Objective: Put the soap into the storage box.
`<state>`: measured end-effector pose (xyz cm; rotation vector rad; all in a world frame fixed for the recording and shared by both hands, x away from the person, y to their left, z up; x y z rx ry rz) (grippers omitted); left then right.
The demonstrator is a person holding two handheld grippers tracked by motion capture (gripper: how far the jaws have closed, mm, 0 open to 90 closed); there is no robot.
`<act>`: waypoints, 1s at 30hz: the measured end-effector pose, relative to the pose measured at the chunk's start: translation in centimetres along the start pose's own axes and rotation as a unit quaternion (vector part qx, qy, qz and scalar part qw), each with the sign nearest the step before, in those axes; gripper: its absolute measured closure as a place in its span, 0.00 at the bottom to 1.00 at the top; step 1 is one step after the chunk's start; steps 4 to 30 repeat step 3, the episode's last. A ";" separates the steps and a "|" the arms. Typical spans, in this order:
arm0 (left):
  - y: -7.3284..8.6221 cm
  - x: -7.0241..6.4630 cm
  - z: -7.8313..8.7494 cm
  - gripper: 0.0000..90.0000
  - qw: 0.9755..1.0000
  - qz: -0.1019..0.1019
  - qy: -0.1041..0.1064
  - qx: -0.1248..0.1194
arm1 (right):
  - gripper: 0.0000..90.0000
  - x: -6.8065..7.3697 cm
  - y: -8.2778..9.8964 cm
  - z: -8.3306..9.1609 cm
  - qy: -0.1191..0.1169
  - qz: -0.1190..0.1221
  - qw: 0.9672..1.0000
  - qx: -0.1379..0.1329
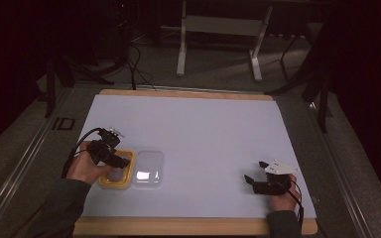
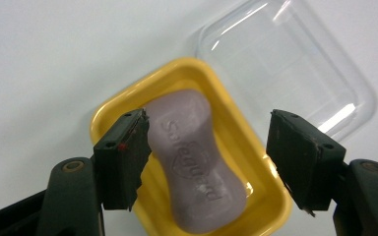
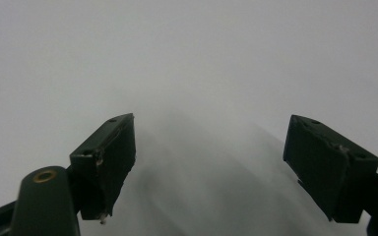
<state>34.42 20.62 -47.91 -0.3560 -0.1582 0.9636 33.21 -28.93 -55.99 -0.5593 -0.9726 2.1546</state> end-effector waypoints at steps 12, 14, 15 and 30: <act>-0.1 -0.1 0.2 0.37 1.000 -0.004 0.003 -0.009 | 0.22 0.0 0.0 0.0 -0.001 0.001 1.000 0.002; -0.1 -0.1 0.2 0.37 1.000 -0.004 0.003 -0.009 | 0.22 0.0 0.0 0.0 -0.001 0.001 1.000 0.002; -0.1 -0.1 0.2 0.37 1.000 -0.004 0.003 -0.009 | 0.22 0.0 0.0 0.0 -0.001 0.001 1.000 0.002; -0.1 -0.1 0.2 0.37 1.000 -0.004 0.003 -0.009 | 0.22 0.0 0.0 0.0 -0.001 0.001 1.000 0.002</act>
Point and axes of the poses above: each handheld gripper's, and its own axes: z roughly backward along the jaws, y roughly out of its underside, x roughly to its left, the point moved 4 cm from there along -z, roughly forward along the jaws, and after that the axes turned 3 degrees about x, right-handed, at the moved point
